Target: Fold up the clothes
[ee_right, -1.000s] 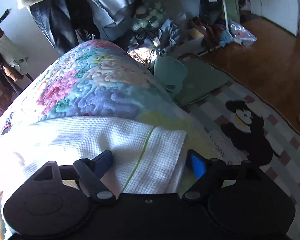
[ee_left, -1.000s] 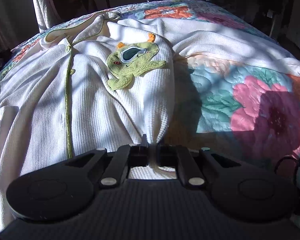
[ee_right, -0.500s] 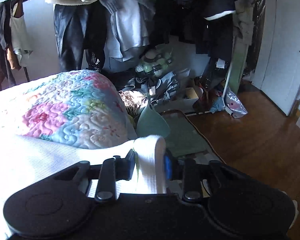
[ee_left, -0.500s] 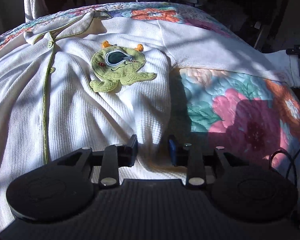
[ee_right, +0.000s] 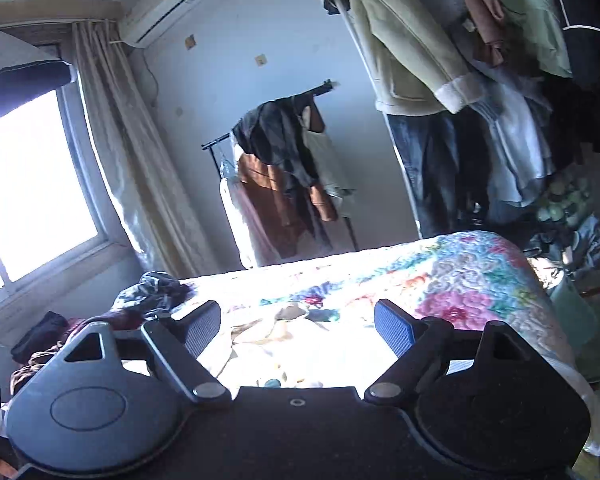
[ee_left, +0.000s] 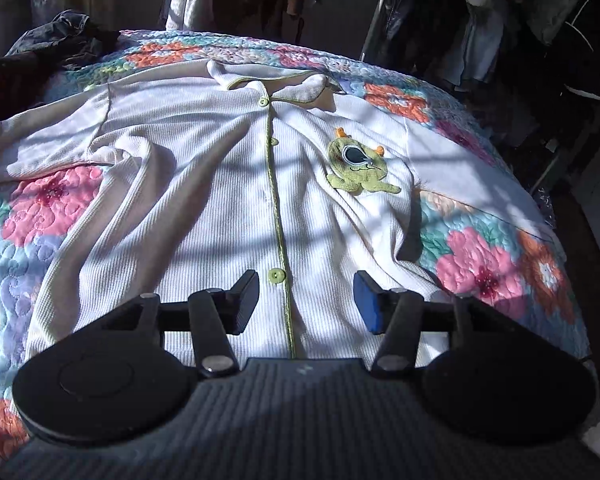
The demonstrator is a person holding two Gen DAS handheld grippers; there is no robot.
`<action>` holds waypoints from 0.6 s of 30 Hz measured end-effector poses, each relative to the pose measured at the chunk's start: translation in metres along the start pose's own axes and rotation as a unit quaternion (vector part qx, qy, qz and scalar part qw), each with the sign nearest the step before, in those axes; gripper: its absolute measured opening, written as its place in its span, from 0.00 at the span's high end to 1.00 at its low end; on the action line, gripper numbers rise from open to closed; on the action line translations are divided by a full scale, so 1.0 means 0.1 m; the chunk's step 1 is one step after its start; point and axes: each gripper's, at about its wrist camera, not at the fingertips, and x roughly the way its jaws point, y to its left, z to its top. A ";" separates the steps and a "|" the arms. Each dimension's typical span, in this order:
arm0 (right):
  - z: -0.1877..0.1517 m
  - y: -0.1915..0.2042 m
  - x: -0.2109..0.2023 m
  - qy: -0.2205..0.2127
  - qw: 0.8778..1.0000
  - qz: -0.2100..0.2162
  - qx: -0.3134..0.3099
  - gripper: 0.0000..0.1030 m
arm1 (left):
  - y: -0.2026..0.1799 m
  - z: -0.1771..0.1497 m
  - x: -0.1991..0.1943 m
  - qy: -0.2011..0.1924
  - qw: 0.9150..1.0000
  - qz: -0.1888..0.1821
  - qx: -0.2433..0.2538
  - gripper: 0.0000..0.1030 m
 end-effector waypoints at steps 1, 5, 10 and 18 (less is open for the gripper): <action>-0.05 0.15 0.01 0.004 1.000 0.007 -0.019 0.15 | 0.08 -0.01 -0.07 0.002 1.000 0.003 -0.012 0.50; -0.33 0.64 0.02 0.013 0.994 0.011 -0.106 0.15 | 0.35 -0.10 -0.32 0.009 0.998 0.038 -0.044 0.50; -0.60 1.24 -0.32 0.063 0.984 0.041 -0.163 0.16 | 0.63 -0.24 -0.79 -0.024 0.997 0.062 -0.042 0.50; -0.80 1.66 -0.66 0.137 0.985 0.049 -0.093 0.15 | 1.27 -0.35 -1.61 0.010 0.996 0.091 -0.010 0.39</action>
